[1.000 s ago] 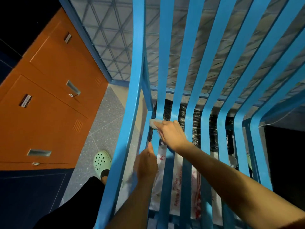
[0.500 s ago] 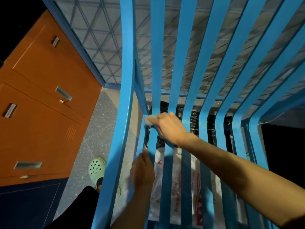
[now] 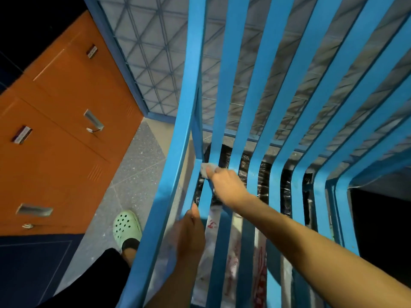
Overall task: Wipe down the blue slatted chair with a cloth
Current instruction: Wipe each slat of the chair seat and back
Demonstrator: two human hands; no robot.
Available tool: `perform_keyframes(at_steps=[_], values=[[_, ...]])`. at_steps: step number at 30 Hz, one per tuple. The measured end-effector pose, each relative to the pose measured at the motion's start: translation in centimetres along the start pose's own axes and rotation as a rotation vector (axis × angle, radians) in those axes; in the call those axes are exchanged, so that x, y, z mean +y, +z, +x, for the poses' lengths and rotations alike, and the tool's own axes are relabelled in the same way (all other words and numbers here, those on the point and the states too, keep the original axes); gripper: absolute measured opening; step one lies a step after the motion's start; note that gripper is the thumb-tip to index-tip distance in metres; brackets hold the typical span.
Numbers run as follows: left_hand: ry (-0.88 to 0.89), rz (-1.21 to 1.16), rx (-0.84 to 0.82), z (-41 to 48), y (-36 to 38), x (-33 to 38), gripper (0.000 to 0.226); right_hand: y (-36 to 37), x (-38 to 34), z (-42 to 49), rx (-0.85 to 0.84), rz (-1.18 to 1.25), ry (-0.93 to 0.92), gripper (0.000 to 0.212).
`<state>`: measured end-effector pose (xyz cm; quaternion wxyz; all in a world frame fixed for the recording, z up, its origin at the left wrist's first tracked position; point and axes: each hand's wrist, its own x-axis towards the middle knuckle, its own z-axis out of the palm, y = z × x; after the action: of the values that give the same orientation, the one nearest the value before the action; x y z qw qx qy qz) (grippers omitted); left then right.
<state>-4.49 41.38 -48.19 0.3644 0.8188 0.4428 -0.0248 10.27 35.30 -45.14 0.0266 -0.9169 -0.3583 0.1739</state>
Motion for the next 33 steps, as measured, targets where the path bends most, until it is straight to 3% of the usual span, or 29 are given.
perform_keyframes(at_steps=[4, 6, 9, 12, 13, 16, 18, 22, 26, 30, 33], values=[[0.07, -0.01, -0.049, 0.6, -0.2, -0.3, 0.039, -0.5, 0.2, -0.1, -0.191, 0.442, -0.092, 0.029], [0.073, -0.063, -0.005, 0.1, -0.3, 0.2, 0.039, -0.9, 1.8, 0.4, -0.089, 0.498, -0.045, 0.027], [0.071, -0.183, 0.119, -0.5, -0.1, -0.2, 0.035, 1.1, 1.4, -0.3, 0.014, 0.378, 0.056, 0.018], [0.048, -0.331, 0.193, -0.8, -0.1, -0.5, 0.033, 3.2, -1.7, -3.7, -0.113, 0.203, -0.027, 0.04], [-0.011, -0.406, 0.23, -0.5, -0.2, -0.1, 0.031, 2.9, -2.1, -4.5, -0.147, 0.197, -0.075, 0.043], [-0.293, -0.659, 0.3, -0.2, -0.7, 0.2, 0.022, 1.1, -1.3, -4.5, -0.197, 0.166, -0.195, 0.024], [-0.358, -0.766, 0.259, -1.6, -0.9, -0.2, 0.021, 0.8, -1.1, -4.3, -0.172, 0.183, -0.139, 0.021], [-0.31, -0.873, 0.12, -5.5, -1.9, -1.7, 0.024, 3.5, -4.4, -8.1, -0.147, 0.193, -0.107, 0.051], [-0.273, -0.863, 0.065, -7.1, -2.6, -3.5, 0.024, 6.2, -7.4, -13.7, -0.126, 0.238, -0.133, 0.061], [-0.28, -0.824, 0.003, -8.6, -3.6, -4.8, 0.025, 6.3, -10.9, -18.6, -0.154, 0.255, -0.199, 0.056], [-0.265, -0.773, -0.059, -10.5, -4.8, -5.6, 0.029, 4.9, -10.8, -19.9, -0.208, 0.319, -0.252, 0.036]])
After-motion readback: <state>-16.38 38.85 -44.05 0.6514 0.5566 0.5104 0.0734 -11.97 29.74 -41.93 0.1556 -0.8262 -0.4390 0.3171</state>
